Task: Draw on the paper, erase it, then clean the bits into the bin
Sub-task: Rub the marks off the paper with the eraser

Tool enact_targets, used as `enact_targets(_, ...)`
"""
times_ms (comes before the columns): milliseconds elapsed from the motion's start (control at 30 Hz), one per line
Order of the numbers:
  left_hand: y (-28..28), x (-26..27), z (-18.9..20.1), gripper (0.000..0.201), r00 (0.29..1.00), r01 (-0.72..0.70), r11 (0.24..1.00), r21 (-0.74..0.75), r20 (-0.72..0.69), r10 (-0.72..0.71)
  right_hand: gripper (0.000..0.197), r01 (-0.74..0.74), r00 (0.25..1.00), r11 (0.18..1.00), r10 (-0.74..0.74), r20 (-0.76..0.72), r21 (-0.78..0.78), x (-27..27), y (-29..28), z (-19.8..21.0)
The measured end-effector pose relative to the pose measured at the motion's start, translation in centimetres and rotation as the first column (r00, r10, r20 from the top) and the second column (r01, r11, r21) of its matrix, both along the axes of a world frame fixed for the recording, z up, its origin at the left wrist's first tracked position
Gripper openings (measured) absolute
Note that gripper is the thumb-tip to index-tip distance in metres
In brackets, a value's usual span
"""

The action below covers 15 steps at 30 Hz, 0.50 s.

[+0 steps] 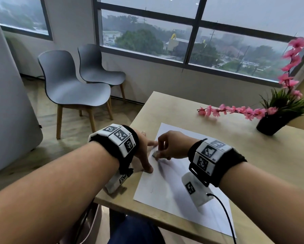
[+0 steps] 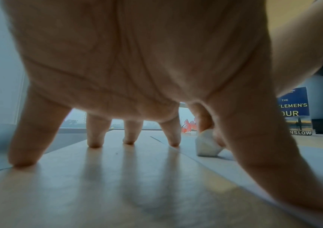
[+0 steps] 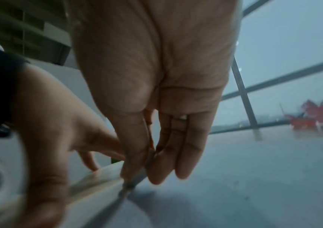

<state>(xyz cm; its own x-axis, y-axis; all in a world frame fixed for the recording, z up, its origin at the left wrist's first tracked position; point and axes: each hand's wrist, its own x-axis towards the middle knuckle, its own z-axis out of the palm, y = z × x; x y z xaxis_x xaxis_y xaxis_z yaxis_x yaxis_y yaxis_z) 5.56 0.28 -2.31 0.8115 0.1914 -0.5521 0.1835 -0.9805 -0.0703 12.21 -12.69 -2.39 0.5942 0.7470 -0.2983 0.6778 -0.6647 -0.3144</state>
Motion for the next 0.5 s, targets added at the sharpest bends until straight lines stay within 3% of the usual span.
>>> enact_targets(133, -0.2, -0.1, 0.2, 0.108, 1.0, 0.016, 1.0, -0.017, 0.023, -0.016, 0.025, -0.104, 0.99, 0.994, 0.099, -0.099, -0.044, -0.8, -0.8, 0.1)
enact_targets(333, -0.2, 0.0, 0.2, 0.111, 1.0, 0.001, 1.0, 0.0, -0.004, -0.001, 0.022, -0.031, 0.998, 0.999, 0.03, -0.054, -0.01, 0.1, -0.4, 0.2)
enact_targets(500, -0.2, 0.0, 0.2, 0.111, 1.0, -0.002, 1.0, -0.02, -0.001, 0.002, 0.019, -0.155, 0.98, 0.985, 0.144, -0.135, -0.075, -1.1, -1.8, 0.5)
